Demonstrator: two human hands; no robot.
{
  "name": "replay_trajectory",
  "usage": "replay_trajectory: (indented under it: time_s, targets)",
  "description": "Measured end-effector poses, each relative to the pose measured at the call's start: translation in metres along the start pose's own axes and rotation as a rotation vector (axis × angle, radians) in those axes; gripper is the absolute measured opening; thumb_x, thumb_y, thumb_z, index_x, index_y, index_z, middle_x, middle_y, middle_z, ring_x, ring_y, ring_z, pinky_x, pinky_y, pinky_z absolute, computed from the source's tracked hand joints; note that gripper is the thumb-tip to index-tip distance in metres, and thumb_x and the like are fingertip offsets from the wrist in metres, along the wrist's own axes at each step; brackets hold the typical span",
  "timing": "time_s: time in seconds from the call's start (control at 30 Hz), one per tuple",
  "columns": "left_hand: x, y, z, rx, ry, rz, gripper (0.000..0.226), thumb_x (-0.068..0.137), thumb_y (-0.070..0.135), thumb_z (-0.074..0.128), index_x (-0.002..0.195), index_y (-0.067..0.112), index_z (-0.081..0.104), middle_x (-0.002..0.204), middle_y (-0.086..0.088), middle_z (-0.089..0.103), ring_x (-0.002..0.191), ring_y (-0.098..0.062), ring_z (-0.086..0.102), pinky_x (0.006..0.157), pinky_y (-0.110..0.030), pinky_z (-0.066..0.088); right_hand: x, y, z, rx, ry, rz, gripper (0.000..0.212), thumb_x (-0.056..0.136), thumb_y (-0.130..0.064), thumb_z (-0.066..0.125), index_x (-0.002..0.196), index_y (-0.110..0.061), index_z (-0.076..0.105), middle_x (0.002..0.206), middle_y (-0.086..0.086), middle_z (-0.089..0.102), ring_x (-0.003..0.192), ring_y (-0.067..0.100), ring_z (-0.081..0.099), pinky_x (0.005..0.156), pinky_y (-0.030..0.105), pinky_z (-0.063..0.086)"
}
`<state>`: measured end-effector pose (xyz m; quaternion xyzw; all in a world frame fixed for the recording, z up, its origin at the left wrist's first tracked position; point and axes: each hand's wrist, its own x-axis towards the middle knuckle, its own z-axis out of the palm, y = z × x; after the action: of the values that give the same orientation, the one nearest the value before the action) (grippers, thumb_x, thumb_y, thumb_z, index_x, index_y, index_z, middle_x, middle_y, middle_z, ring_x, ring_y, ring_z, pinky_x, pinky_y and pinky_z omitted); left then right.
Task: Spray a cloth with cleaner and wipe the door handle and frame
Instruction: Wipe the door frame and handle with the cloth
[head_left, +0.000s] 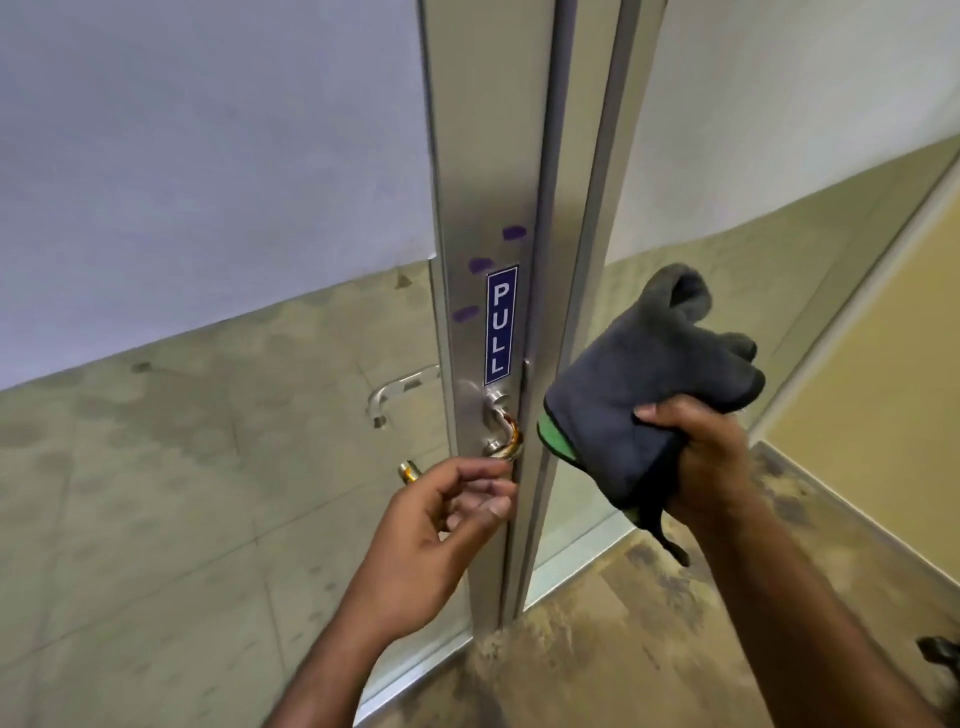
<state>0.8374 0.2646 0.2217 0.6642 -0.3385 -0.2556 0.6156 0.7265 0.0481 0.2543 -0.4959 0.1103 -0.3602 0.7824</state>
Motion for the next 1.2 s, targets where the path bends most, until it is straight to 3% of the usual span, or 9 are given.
replay_trajectory:
  time_s: [0.1, 0.17, 0.2, 0.3, 0.4, 0.53, 0.77, 1.03, 1.2]
  targets:
    - [-0.005, 0.010, -0.003, 0.064, 0.058, 0.083, 0.030, 0.081, 0.044, 0.069, 0.111, 0.042, 0.071, 0.106, 0.004, 0.077, 0.100, -0.015, 0.072, 0.087, -0.026, 0.057, 0.018, -0.006, 0.016, -0.191, -0.046, -0.188, 0.012, 0.071, -0.001, 0.060, 0.082, 0.003, 0.064, 0.068, -0.006, 0.068, 0.069, 0.006, 0.066, 0.064, 0.017, 0.052]
    - [-0.006, 0.020, -0.009, 0.175, 0.106, 0.155, 0.029, 0.085, 0.042, 0.067, 0.113, 0.040, 0.070, 0.107, 0.010, 0.077, 0.100, -0.012, 0.072, 0.084, -0.019, 0.056, 0.031, -0.010, 0.032, -0.307, -0.159, -0.309, 0.049, 0.075, -0.011, 0.069, 0.115, 0.013, 0.053, 0.092, -0.004, 0.069, 0.090, 0.006, 0.068, 0.079, 0.019, 0.053]
    - [-0.006, 0.025, -0.013, 0.260, 0.134, 0.200, 0.028, 0.087, 0.041, 0.066, 0.114, 0.038, 0.070, 0.109, 0.013, 0.076, 0.102, -0.010, 0.071, 0.083, -0.020, 0.056, 0.037, -0.010, 0.042, -0.377, -0.232, -0.370, 0.060, 0.078, -0.016, 0.071, 0.127, 0.009, 0.048, 0.106, 0.000, 0.068, 0.101, 0.013, 0.067, 0.087, 0.024, 0.053]
    - [0.002, 0.043, -0.027, 0.654, 0.258, 0.380, 0.031, 0.091, 0.036, 0.066, 0.121, 0.027, 0.067, 0.120, 0.016, 0.069, 0.114, -0.007, 0.065, 0.092, -0.034, 0.056, 0.054, -0.001, 0.067, -0.593, -0.240, -0.569, 0.060, 0.079, -0.022, 0.067, 0.127, -0.055, 0.051, 0.143, 0.025, 0.045, 0.129, 0.043, 0.051, 0.104, 0.056, 0.046]
    - [0.017, 0.069, -0.038, 0.989, 0.360, 0.606, 0.035, 0.090, 0.026, 0.067, 0.124, 0.015, 0.067, 0.132, 0.001, 0.065, 0.126, -0.020, 0.059, 0.103, -0.047, 0.047, 0.068, 0.016, 0.081, -0.906, -0.263, -0.741, 0.067, 0.080, -0.011, 0.073, 0.130, -0.052, 0.053, 0.167, 0.017, 0.005, 0.154, 0.041, 0.007, 0.120, 0.067, 0.010]
    - [0.037, 0.103, -0.052, 1.279, 0.407, 0.794, 0.041, 0.092, 0.030, 0.064, 0.128, 0.010, 0.065, 0.149, -0.011, 0.054, 0.144, -0.030, 0.044, 0.116, -0.053, 0.032, 0.075, 0.043, 0.091, -1.098, -0.271, -0.767, 0.056, 0.085, -0.021, 0.070, 0.138, -0.025, 0.052, 0.167, 0.023, -0.006, 0.153, 0.034, -0.018, 0.116, 0.068, -0.013]
    - [0.071, 0.137, -0.070, 1.604, 0.357, 0.766, 0.054, 0.096, 0.044, 0.055, 0.138, 0.011, 0.059, 0.163, -0.017, 0.034, 0.153, -0.032, 0.028, 0.124, -0.056, 0.019, 0.083, 0.044, 0.062, -1.264, -0.368, -0.875, 0.055, 0.087, -0.028, 0.064, 0.140, -0.028, 0.051, 0.168, 0.008, 0.000, 0.156, 0.029, -0.007, 0.122, 0.059, -0.010]
    - [0.083, 0.134, -0.089, 1.650, 0.399, 0.951, 0.047, 0.100, 0.041, 0.053, 0.135, 0.011, 0.061, 0.159, -0.014, 0.042, 0.150, -0.029, 0.036, 0.122, -0.048, 0.023, 0.085, 0.036, 0.089, -1.046, -0.217, -0.833, 0.056, 0.078, -0.020, 0.063, 0.131, -0.021, 0.046, 0.167, 0.017, 0.008, 0.156, 0.025, -0.005, 0.123, 0.052, -0.011]
    - [0.090, 0.129, -0.097, 1.579, 0.417, 1.087, 0.044, 0.101, 0.036, 0.054, 0.135, 0.009, 0.061, 0.156, -0.016, 0.045, 0.145, -0.030, 0.044, 0.118, -0.051, 0.031, 0.086, 0.044, 0.079, -1.202, -0.400, -0.925, 0.058, 0.077, -0.020, 0.063, 0.133, -0.023, 0.050, 0.168, 0.010, 0.003, 0.156, 0.027, -0.005, 0.122, 0.056, -0.010]
